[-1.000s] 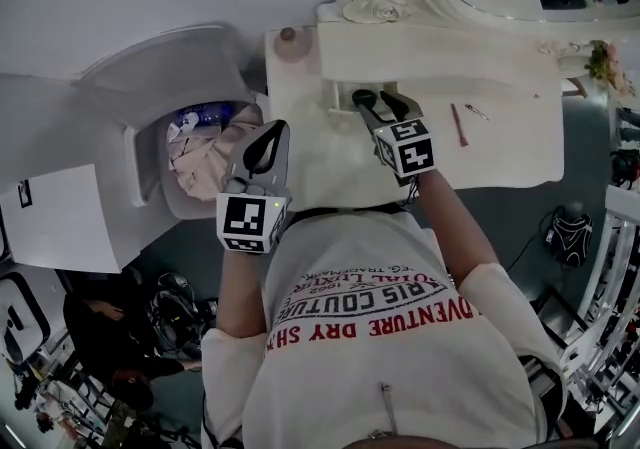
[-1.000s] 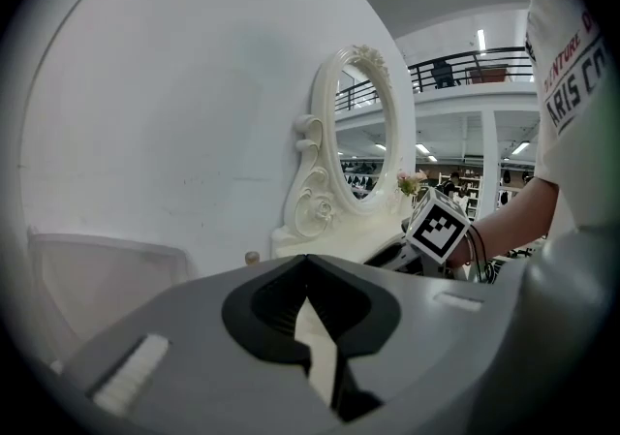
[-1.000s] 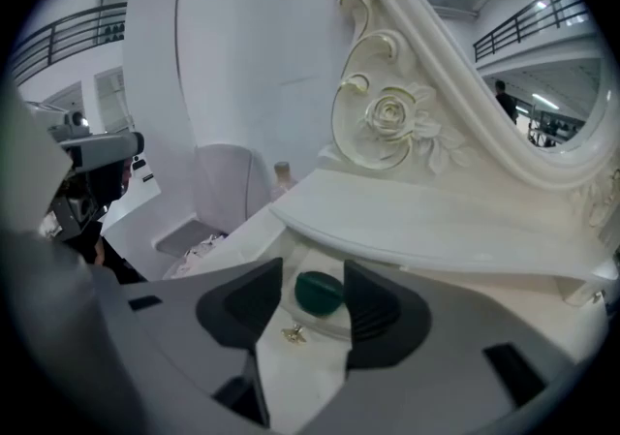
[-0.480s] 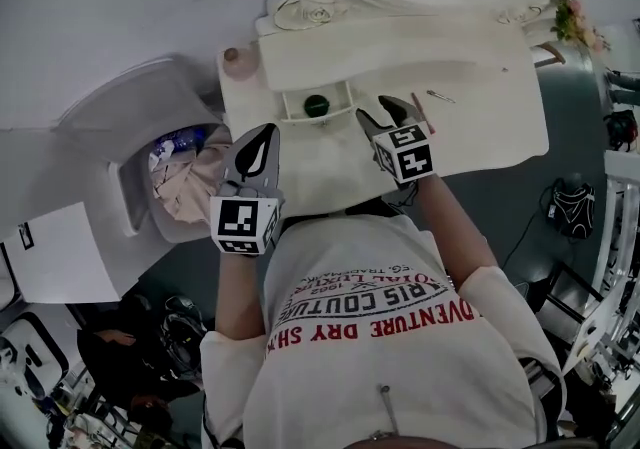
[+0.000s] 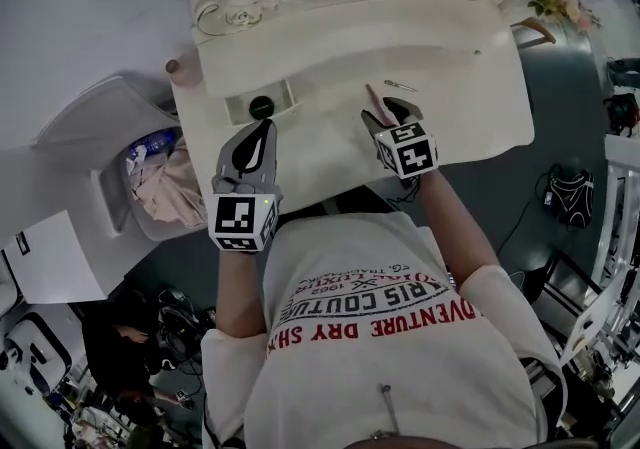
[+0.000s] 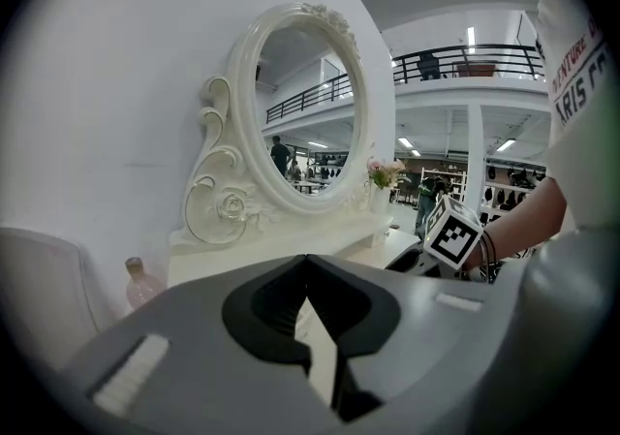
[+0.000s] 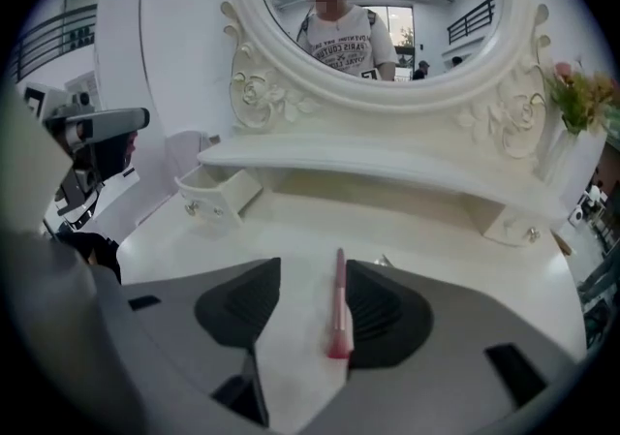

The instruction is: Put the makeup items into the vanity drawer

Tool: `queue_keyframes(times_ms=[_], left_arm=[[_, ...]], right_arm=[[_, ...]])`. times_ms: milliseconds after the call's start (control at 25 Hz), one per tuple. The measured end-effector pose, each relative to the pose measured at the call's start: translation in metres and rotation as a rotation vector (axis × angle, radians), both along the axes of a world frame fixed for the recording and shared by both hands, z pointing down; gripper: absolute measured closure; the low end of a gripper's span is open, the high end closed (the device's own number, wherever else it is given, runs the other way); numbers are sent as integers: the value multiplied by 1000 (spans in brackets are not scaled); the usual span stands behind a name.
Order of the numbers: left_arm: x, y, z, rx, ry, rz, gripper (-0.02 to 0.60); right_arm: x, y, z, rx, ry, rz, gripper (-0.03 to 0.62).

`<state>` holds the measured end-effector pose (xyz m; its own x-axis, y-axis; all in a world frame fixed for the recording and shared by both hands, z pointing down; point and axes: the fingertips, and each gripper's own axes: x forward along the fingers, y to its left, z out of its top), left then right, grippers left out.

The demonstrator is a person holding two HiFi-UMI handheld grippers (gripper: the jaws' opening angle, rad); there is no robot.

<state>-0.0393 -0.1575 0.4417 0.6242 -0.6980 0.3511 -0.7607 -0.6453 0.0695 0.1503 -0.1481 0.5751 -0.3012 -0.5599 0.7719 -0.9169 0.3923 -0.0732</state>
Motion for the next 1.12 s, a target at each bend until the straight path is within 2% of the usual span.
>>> queue_keyframes(times_ms=[320, 480, 600, 720, 920, 1120], left_arm=[[32, 14, 26, -48, -11, -72, 571], [40, 20, 40, -72, -9, -107, 571], [42, 24, 45, -81, -11, -120, 571], [41, 27, 47, -83, -16, -127, 571], [30, 20, 32, -52, -11, -139, 571], [3, 12, 12, -2, -22, -141, 571]], right_arm=[[25, 13, 42, -89, -31, -80, 411], [34, 14, 54, -93, -1, -113, 420], [41, 10, 56, -64, 50, -143, 534], [41, 9, 56, -75, 47, -166, 542], [22, 3, 35, -36, 24, -216, 543], [-22, -19, -4, 40, -6, -291, 543]])
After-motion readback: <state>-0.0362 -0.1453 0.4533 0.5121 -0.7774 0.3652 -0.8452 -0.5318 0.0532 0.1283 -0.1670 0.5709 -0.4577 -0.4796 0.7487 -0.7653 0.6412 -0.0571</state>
